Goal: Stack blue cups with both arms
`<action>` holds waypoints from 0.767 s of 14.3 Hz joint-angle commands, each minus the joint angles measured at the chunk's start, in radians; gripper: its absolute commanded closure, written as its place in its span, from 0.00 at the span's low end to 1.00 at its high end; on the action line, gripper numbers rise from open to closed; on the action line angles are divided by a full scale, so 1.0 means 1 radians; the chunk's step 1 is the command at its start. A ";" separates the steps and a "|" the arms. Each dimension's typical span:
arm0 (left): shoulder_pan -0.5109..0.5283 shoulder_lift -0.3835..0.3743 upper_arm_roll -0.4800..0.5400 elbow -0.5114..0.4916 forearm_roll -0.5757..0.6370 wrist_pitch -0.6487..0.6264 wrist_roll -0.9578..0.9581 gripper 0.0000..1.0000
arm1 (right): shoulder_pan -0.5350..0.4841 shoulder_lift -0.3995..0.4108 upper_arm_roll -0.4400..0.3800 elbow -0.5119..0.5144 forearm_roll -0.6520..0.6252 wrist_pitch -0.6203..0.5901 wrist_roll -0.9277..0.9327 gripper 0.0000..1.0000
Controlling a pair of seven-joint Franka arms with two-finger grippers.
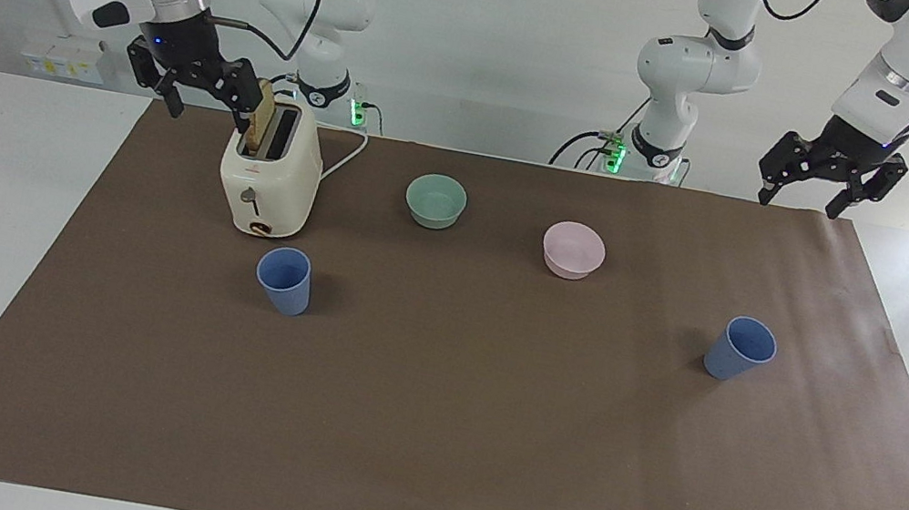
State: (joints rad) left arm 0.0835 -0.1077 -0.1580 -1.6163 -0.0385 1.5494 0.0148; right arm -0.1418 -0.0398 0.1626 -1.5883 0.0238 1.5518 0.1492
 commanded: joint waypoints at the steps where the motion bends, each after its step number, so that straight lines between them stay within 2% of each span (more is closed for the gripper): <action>1: -0.010 -0.012 0.003 -0.016 -0.001 0.003 0.005 0.00 | -0.012 -0.009 0.006 -0.006 0.018 0.008 0.013 0.00; 11: 0.005 -0.012 0.008 -0.017 -0.003 0.009 0.004 0.00 | -0.012 -0.009 0.006 -0.006 0.018 0.007 0.013 0.00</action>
State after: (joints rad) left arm 0.0851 -0.1077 -0.1525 -1.6186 -0.0385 1.5542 0.0149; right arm -0.1418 -0.0397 0.1626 -1.5883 0.0238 1.5518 0.1492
